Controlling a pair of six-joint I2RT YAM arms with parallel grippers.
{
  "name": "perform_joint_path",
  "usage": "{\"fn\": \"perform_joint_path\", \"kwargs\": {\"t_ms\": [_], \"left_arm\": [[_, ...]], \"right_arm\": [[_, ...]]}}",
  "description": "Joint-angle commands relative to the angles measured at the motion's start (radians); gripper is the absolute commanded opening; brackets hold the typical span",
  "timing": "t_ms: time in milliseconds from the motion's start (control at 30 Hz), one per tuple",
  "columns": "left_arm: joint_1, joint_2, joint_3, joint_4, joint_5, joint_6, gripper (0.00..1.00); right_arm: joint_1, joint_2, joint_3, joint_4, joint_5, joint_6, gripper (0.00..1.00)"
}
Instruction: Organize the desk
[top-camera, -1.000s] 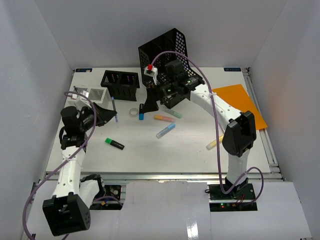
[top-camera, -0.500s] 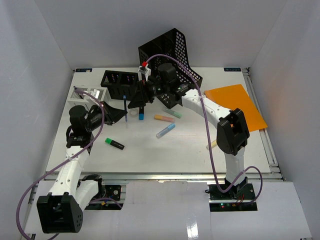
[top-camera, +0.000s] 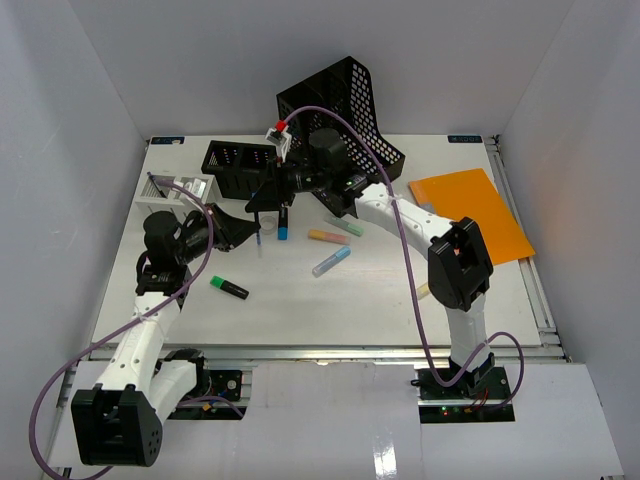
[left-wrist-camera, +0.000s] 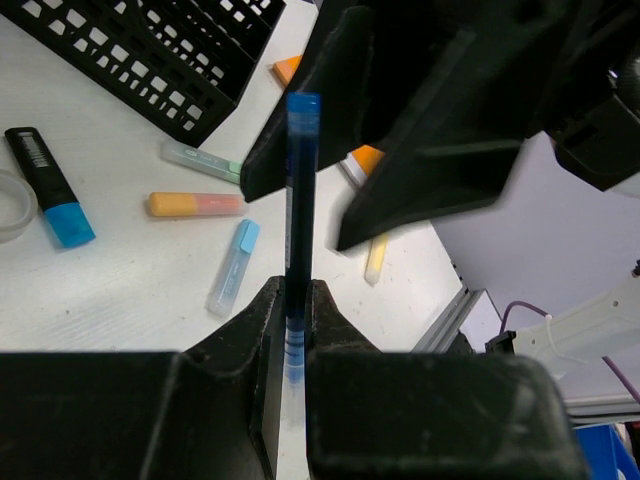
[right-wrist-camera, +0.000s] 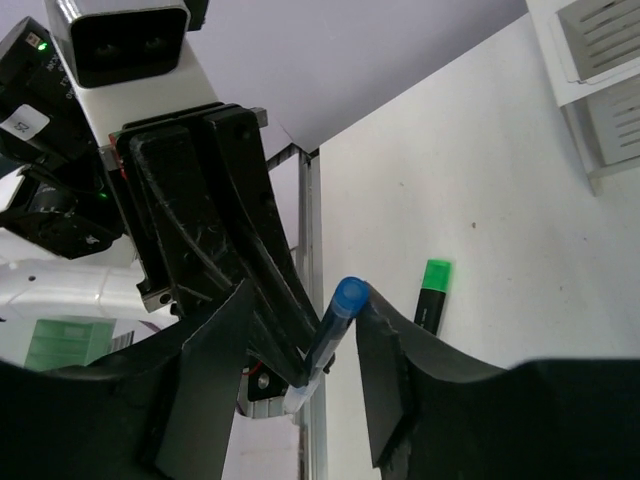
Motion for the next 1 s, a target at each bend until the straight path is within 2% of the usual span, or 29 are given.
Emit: {"fn": "perform_joint_path", "kwargs": {"t_ms": [0,100,167,233,267,333,400,433,500,600,767,900,967], "left_arm": [[-0.004,-0.002,-0.008,0.026,-0.015,0.007,0.0],[-0.004,0.005,-0.012,0.026,-0.021,0.012,0.0],[-0.004,0.008,-0.009,0.025,-0.025,0.011,0.0],[-0.004,0.009,-0.005,0.022,-0.035,0.013,0.0],[-0.004,0.009,-0.001,0.015,-0.04,0.014,0.06],[-0.004,0.002,0.009,0.0,-0.06,0.022,0.3],[-0.004,-0.015,0.032,-0.044,-0.077,0.066,0.72],[-0.004,-0.016,0.034,-0.066,-0.089,0.085,0.83],[-0.004,-0.045,0.056,-0.111,-0.148,0.131,0.96],[-0.004,-0.118,0.094,-0.197,-0.242,0.199,0.98],[-0.004,-0.255,0.14,-0.305,-0.518,0.287,0.98],[-0.004,-0.385,0.156,-0.319,-0.676,0.309,0.98],[-0.004,-0.407,0.171,-0.329,-0.764,0.304,0.98]], "right_arm": [[0.0,0.003,-0.014,0.14,-0.045,0.015,0.31],[0.0,0.003,-0.043,0.211,-0.076,0.039,0.16],[0.0,0.002,-0.052,0.241,-0.088,0.043,0.09],[0.0,0.003,-0.055,0.245,-0.097,0.036,0.08],[-0.001,0.003,-0.052,0.245,-0.101,0.029,0.08],[-0.001,0.004,-0.046,0.245,-0.108,0.006,0.08],[-0.001,0.007,-0.033,0.239,-0.114,-0.016,0.08],[-0.001,0.008,-0.026,0.239,-0.114,-0.032,0.08],[-0.002,0.013,0.004,0.188,-0.106,-0.093,0.08],[-0.003,0.047,0.084,0.086,-0.083,-0.216,0.08],[-0.003,0.187,0.337,-0.063,-0.022,-0.37,0.08],[0.016,0.31,0.523,-0.022,0.053,-0.391,0.08],[0.041,0.364,0.574,0.082,0.093,-0.389,0.08]]}}
